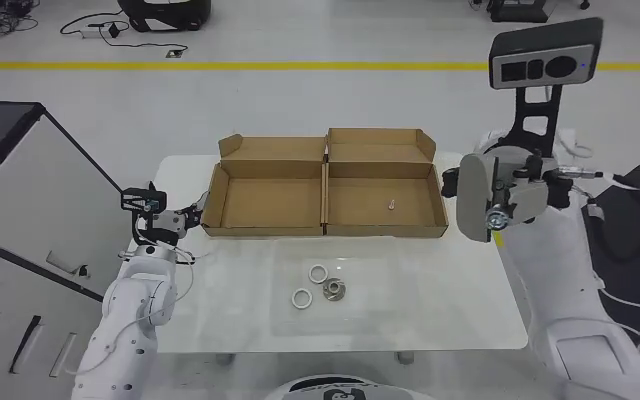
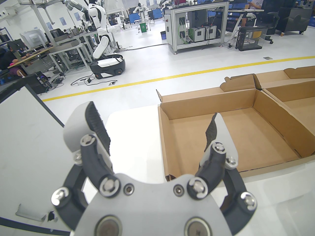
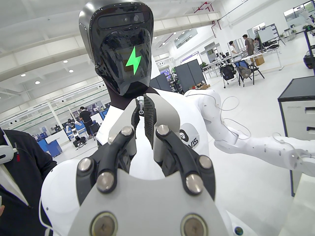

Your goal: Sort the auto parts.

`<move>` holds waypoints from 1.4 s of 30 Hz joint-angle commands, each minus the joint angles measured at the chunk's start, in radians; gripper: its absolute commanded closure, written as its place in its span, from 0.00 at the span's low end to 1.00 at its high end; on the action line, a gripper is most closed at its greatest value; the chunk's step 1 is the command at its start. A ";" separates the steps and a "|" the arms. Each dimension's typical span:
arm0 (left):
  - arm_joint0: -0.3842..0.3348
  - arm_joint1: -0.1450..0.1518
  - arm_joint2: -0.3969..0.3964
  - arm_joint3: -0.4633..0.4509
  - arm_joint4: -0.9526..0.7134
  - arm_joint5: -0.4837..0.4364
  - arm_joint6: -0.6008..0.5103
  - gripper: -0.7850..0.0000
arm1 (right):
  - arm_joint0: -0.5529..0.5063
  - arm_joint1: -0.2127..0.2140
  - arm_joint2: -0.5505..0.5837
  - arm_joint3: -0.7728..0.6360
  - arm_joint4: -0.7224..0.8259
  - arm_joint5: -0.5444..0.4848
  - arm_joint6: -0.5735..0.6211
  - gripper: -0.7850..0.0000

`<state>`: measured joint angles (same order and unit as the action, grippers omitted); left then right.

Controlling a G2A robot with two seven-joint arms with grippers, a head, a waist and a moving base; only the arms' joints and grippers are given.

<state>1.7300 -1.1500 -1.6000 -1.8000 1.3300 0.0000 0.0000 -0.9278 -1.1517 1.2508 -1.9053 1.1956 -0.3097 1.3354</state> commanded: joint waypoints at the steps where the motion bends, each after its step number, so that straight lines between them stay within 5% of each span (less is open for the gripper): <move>1: 0.000 0.000 0.000 0.000 0.000 0.000 0.000 0.00 | 0.000 0.000 0.000 0.000 0.000 0.000 0.000 1.00; 18: 0.000 0.000 0.000 0.000 0.000 0.000 0.000 0.00 | -0.037 0.002 0.023 -0.036 -0.049 0.024 -0.055 1.00; 42: 0.000 0.000 0.000 0.000 0.000 0.000 0.000 0.00 | -0.124 0.058 0.285 -0.023 -0.380 0.327 -0.058 1.00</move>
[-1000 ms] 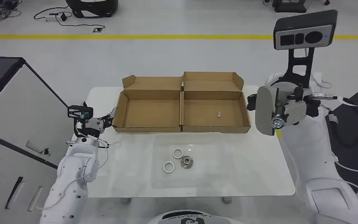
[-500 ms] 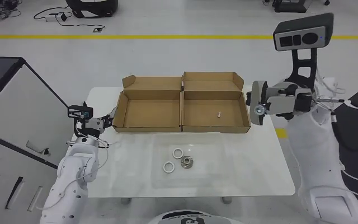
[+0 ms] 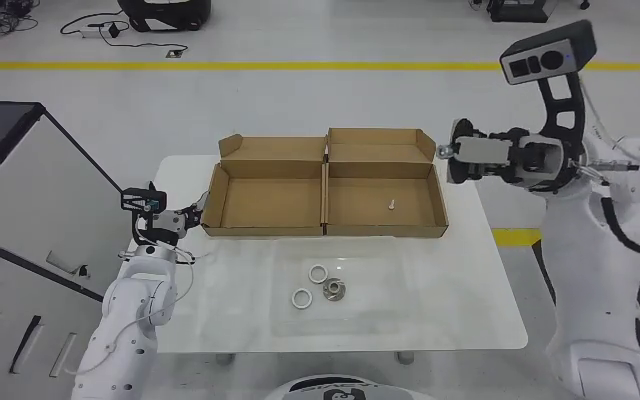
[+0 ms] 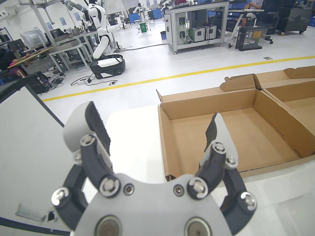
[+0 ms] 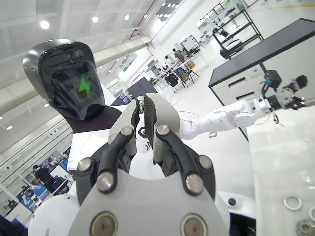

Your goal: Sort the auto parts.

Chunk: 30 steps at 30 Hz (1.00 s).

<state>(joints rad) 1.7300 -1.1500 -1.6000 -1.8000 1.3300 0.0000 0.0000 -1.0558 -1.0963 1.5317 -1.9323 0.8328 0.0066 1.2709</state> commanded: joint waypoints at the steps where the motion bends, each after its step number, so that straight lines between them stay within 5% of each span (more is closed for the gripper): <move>1: 0.000 0.000 0.000 0.000 0.000 0.000 0.000 0.00 | 0.010 0.005 0.008 0.009 -0.038 0.022 0.013 1.00; 30: 0.000 0.000 0.000 0.000 0.000 0.000 0.000 0.00 | 0.195 0.084 -0.115 0.184 -0.684 0.187 0.213 1.00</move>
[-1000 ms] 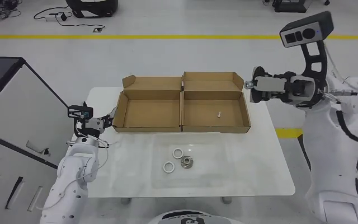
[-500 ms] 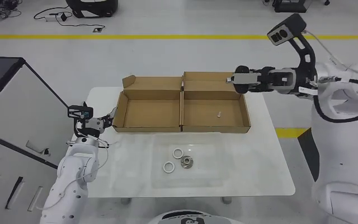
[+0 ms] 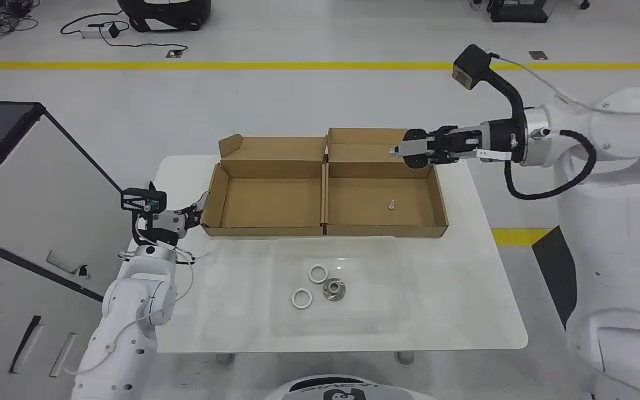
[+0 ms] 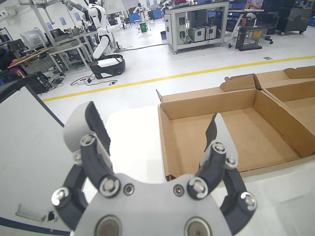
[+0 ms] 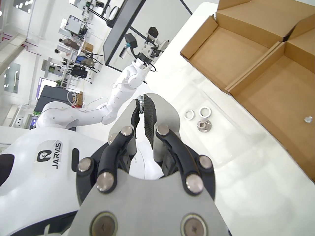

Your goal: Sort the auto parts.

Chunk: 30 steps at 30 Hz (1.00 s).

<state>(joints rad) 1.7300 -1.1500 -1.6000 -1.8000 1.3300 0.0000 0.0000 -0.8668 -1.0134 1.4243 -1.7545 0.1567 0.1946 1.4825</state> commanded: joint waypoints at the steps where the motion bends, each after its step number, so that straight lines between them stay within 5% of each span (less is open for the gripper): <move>1: 0.000 0.000 0.000 0.000 0.000 0.000 0.000 0.00 | 0.013 0.002 -0.017 0.015 -0.018 0.000 0.004 1.00; 30: 0.000 0.000 0.000 0.000 0.000 0.000 0.000 0.00 | 0.320 0.032 -0.388 0.271 -0.256 -0.088 0.053 1.00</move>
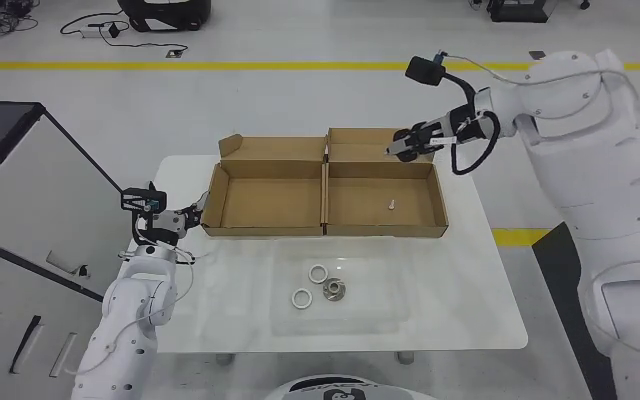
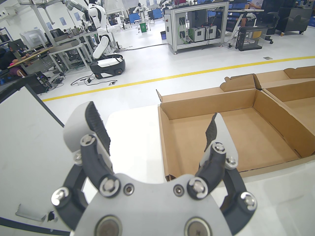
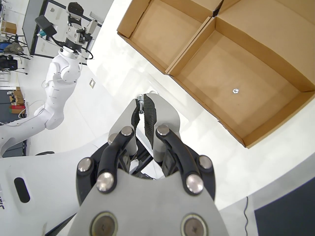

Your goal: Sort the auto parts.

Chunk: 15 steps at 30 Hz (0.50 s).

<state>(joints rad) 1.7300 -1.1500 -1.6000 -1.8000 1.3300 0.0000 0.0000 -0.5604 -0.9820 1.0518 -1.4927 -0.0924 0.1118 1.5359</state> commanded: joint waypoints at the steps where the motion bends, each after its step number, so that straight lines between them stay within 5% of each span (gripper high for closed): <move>1: 0.000 0.000 0.000 0.000 0.000 0.000 0.000 0.00 | 0.028 0.001 -0.032 0.021 -0.008 -0.008 0.000 1.00; 15: 0.000 0.000 0.000 0.000 0.000 0.000 0.000 0.00 | 0.216 0.006 -0.304 0.147 -0.026 -0.051 0.000 1.00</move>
<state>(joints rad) 1.7300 -1.1500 -1.6000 -1.8000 1.3300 0.0000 0.0000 -0.3552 -0.9753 0.7657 -1.3531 -0.1224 0.0632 1.5359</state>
